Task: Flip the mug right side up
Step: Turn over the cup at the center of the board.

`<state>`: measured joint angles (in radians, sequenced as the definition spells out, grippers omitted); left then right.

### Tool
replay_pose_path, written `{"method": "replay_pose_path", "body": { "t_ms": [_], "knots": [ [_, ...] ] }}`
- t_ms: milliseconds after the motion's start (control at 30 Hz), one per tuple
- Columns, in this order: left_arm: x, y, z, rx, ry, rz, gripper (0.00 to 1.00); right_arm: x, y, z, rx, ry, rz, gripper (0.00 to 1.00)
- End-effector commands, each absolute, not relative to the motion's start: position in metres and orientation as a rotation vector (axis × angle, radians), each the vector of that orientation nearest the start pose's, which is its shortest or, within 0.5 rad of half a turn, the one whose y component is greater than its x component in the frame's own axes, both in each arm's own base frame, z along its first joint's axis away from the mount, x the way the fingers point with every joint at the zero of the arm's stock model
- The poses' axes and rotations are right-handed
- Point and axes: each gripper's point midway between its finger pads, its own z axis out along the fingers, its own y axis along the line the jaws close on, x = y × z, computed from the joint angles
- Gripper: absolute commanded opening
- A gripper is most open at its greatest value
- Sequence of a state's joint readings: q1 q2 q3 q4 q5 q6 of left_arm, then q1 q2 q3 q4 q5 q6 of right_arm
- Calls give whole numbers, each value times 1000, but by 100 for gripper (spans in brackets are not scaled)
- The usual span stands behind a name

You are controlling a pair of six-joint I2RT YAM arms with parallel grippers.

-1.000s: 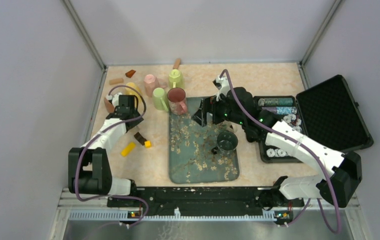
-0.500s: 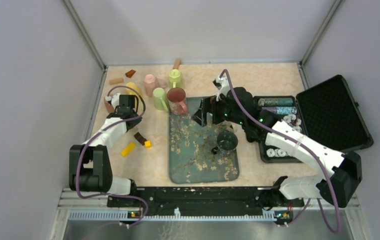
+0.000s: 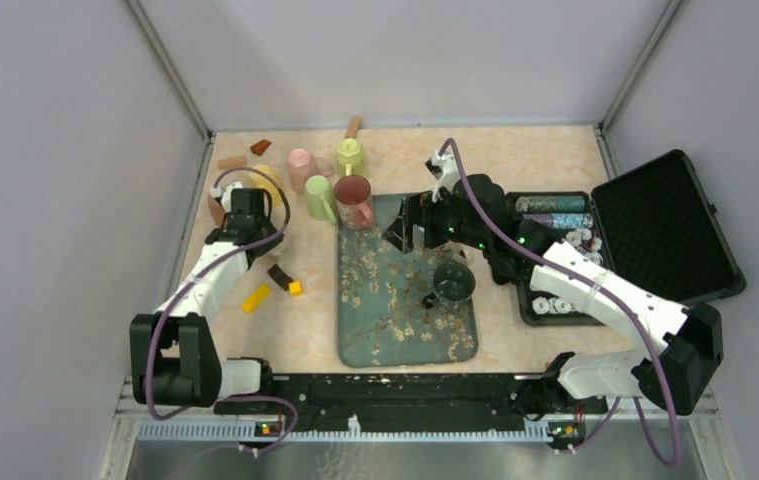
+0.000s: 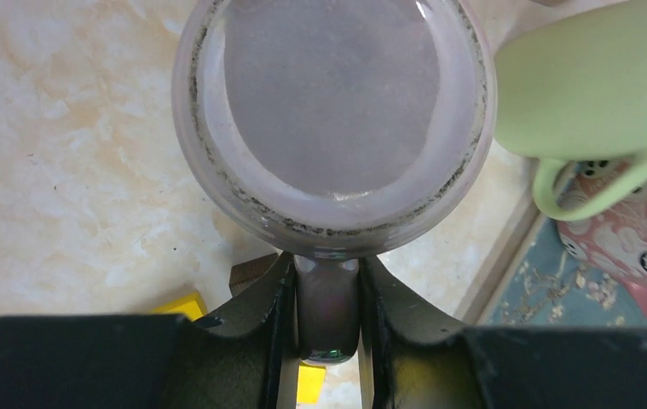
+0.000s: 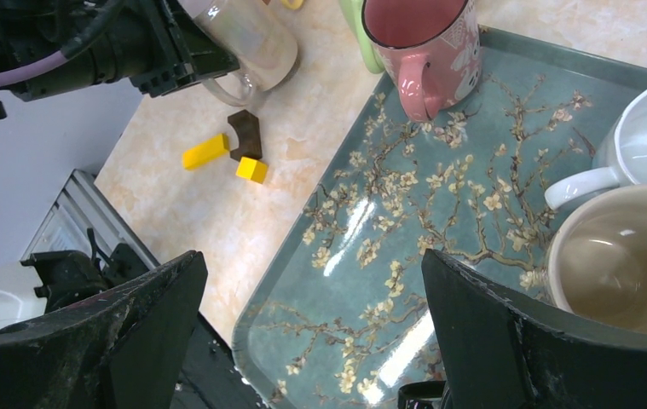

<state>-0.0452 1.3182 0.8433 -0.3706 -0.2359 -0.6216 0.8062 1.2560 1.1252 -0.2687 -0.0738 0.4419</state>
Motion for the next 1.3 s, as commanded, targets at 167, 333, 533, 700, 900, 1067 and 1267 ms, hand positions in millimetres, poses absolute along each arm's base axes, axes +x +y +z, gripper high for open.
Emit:
{"method": "replay_pose_path", "body": {
  "t_ms": [167, 333, 533, 700, 900, 1067, 1267],
  "knots": [
    [370, -16, 222, -602, 1955, -246, 0, 265, 322, 279, -390, 1971, 923, 97],
    [365, -33, 264, -542, 1877, -379, 0, 265, 327, 290, -363, 1938, 976, 97],
    [360, -69, 323, -386, 1761, -621, 0, 265, 337, 308, -345, 1868, 1066, 97],
    [354, -100, 374, -242, 1621, -824, 0, 268, 342, 325, -334, 1810, 1127, 98],
    [341, -143, 428, -78, 1458, -1065, 0, 274, 341, 349, -313, 1716, 1237, 98],
    [329, -180, 455, 15, 1369, -1241, 0, 276, 344, 362, -318, 1652, 1313, 98],
    [315, -214, 468, 94, 1272, -1424, 0, 282, 336, 375, -312, 1581, 1394, 99]
  ]
}}
